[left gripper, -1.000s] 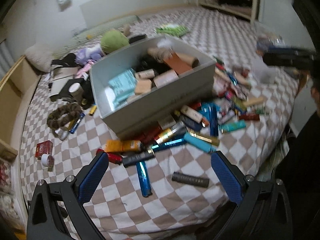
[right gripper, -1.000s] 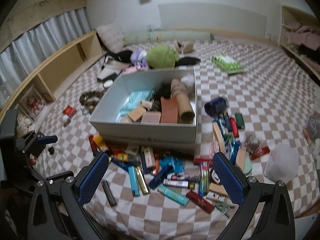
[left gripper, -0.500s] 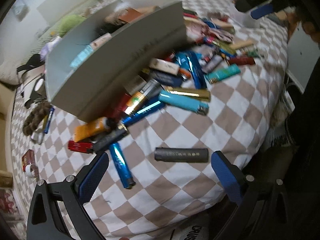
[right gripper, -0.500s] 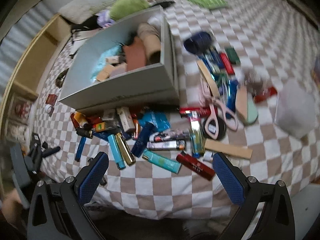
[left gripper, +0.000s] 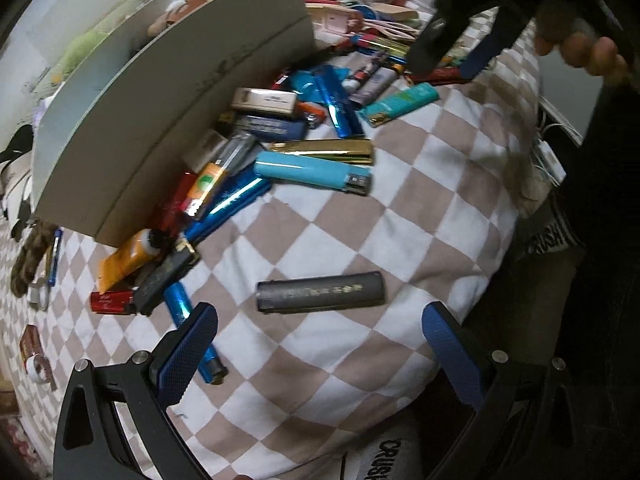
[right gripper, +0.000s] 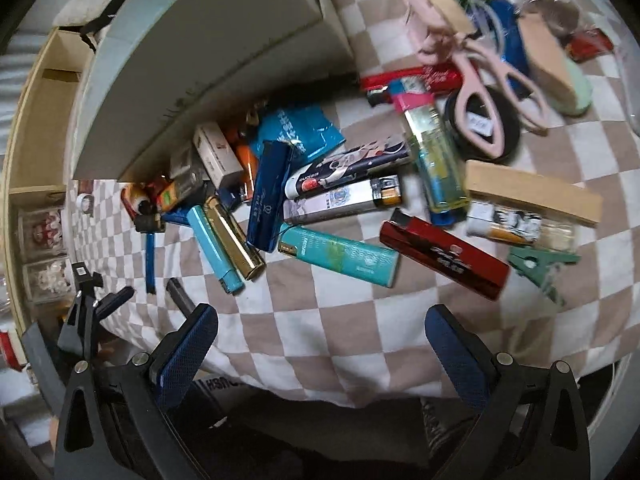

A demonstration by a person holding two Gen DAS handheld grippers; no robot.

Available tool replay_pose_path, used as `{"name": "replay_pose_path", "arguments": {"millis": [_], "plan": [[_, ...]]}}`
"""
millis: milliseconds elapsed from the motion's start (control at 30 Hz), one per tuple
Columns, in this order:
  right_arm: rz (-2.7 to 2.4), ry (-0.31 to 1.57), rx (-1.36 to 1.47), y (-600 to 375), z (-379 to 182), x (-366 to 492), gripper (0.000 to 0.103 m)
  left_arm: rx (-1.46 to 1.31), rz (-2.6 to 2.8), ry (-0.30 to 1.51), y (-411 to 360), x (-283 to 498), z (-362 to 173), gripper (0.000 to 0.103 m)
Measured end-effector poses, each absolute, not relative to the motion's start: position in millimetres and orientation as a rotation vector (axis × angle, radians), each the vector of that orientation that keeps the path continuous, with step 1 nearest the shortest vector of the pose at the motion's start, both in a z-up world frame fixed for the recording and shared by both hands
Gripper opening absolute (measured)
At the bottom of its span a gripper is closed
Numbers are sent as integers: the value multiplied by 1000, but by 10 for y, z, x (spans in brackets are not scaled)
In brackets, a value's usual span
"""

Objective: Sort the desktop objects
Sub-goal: 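Lower the left tool toward the dark grey lighter on the bed cover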

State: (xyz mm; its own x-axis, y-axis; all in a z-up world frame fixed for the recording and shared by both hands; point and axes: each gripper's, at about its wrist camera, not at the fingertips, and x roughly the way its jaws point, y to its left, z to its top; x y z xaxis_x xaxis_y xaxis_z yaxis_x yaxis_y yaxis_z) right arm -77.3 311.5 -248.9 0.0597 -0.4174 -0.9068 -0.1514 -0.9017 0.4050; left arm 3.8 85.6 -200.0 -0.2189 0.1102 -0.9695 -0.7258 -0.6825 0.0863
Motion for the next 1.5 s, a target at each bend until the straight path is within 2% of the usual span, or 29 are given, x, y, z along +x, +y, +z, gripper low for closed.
{"name": "replay_pose_path", "arguments": {"millis": [300,400,700,1067,1133,1500], "plan": [[-2014,-585,2244,2949,-2699,-877,102,-1528,1922,715,833,8,-2074,103],[-2049,-571,2277,2926,-2701,-910,92,-1530,1918,704,820,-5,-2086,103],[-2096,-596,2322,2880,-2666,-989,92,-1523,1915,712,813,-59,-2143,103],[-2179,-394,2336,2709,-2626,-1057,87,-1538,1918,694,812,-92,-2208,103],[-2173,-397,2314,2737,-2587,-1056,85,-1535,1915,691,822,-90,-2209,103],[-2092,-483,2234,2919,-2388,-1060,84,-1612,1896,663,867,-204,-2323,103]]}}
